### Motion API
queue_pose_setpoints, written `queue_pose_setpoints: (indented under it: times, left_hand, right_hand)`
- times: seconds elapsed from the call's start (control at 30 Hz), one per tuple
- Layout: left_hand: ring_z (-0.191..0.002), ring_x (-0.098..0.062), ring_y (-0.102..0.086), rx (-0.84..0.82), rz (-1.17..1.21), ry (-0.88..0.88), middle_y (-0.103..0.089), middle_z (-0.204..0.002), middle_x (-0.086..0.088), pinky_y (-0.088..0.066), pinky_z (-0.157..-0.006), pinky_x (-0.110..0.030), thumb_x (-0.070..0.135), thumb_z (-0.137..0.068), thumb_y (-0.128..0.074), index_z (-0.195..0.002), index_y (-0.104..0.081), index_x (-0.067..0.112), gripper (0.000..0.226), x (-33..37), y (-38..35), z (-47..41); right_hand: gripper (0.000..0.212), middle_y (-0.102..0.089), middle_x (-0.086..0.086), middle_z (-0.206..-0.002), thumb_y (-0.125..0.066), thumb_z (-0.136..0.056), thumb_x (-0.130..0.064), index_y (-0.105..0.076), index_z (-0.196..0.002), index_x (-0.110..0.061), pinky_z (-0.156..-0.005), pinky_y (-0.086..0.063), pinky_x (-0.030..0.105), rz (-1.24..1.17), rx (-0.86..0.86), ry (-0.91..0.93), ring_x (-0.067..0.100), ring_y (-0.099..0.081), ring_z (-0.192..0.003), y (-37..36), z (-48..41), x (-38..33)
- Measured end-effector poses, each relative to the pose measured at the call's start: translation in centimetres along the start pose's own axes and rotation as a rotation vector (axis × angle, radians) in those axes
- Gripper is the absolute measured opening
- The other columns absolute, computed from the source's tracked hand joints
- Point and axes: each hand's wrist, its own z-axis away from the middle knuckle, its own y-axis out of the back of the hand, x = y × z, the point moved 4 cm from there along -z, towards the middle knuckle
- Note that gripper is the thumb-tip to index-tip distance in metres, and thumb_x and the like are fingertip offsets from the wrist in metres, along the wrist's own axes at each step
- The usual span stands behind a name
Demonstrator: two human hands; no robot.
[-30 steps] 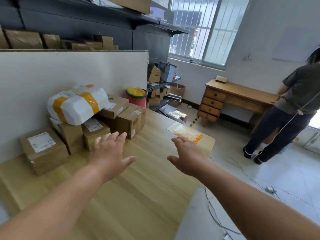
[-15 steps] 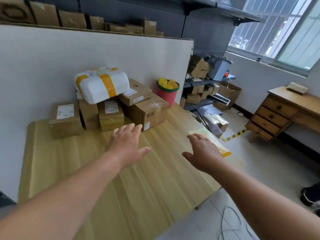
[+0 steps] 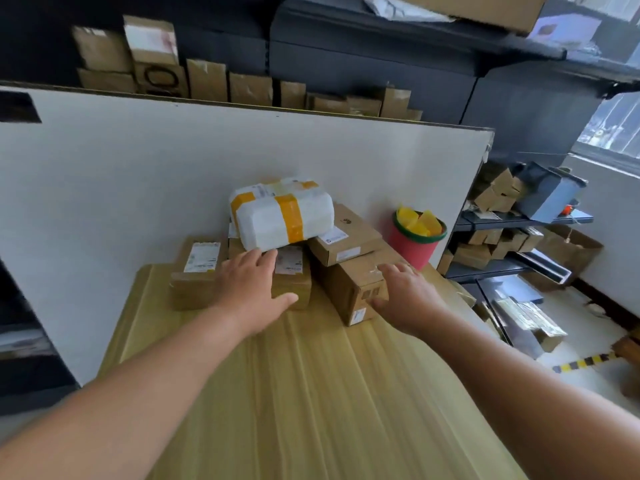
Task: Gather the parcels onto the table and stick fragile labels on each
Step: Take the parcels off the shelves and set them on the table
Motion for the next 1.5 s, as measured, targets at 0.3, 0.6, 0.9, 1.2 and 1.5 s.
queue_pose_setpoints:
  times: [0.3, 0.6, 0.9, 1.2, 1.5]
  left_hand:
    - [-0.118, -0.028, -0.049, 0.073, 0.339, 0.350, -0.047, -0.132, -0.007, -0.047, -0.093, -0.045, 0.057, -0.072, -0.069, -0.137, -0.030, 0.017, 0.086, -6.9, -2.2, -12.9]
    - [-0.118, -0.023, -0.048, 0.029, 1.086, 0.717, -0.047, -0.137, -0.003, -0.043, -0.093, -0.038, 0.043, -0.077, -0.076, -0.142, -0.028, 0.019, 0.084, -7.1, -7.2, -19.0]
    - [-0.110, -0.015, -0.058, 0.368, 1.113, 0.675, -0.057, -0.124, 0.006, -0.049, -0.078, -0.028, 0.038, -0.075, -0.077, -0.130, -0.043, 0.021, 0.067, -1.7, -6.8, -12.6]
    - [-0.117, -0.011, -0.053, 0.460, 0.938, 0.767, -0.050, -0.134, 0.009, -0.046, -0.095, -0.036, 0.063, -0.066, -0.063, -0.142, -0.029, 0.026, 0.091, 4.2, -7.6, 2.4]
    - [-0.118, -0.018, -0.047, 0.035, 0.816, 0.970, -0.038, -0.139, 0.000, -0.043, -0.097, -0.040, 0.058, -0.065, -0.070, -0.148, -0.023, 0.021, 0.102, 7.0, -15.8, 13.2]
  right_hand:
    - [0.068, -0.047, 0.009, -0.140, -0.059, -0.090, -0.042, -0.032, -0.146, -0.013, -0.089, -0.048, 0.036, -0.250, -0.046, -0.046, 0.026, -0.052, -0.118, -0.7, -18.1, -2.8]
    - [0.077, -0.046, 0.006, -0.141, -0.065, -0.087, -0.044, -0.029, -0.149, -0.015, -0.088, -0.038, 0.034, -0.762, -0.200, -0.054, 0.023, -0.048, -0.116, -3.5, -26.6, -3.9]
    - [0.054, -0.054, -0.011, -0.110, -0.070, -0.086, -0.032, -0.046, -0.133, -0.019, -0.072, -0.042, 0.024, -1.064, -0.209, 0.077, 0.011, -0.056, -0.100, -2.6, -22.4, 1.3]
    - [0.051, -0.049, 0.000, -0.126, -0.072, -0.074, -0.038, -0.052, -0.122, -0.035, -0.081, -0.047, 0.027, -1.096, -0.474, 0.056, 0.010, -0.057, -0.106, -7.9, -7.2, 8.5]
    - [0.063, -0.046, 0.004, -0.124, -0.068, -0.080, -0.028, -0.042, -0.137, -0.022, -0.080, -0.044, 0.033, -0.937, -0.585, -0.255, 0.019, -0.053, -0.104, -16.4, 1.6, 12.6]
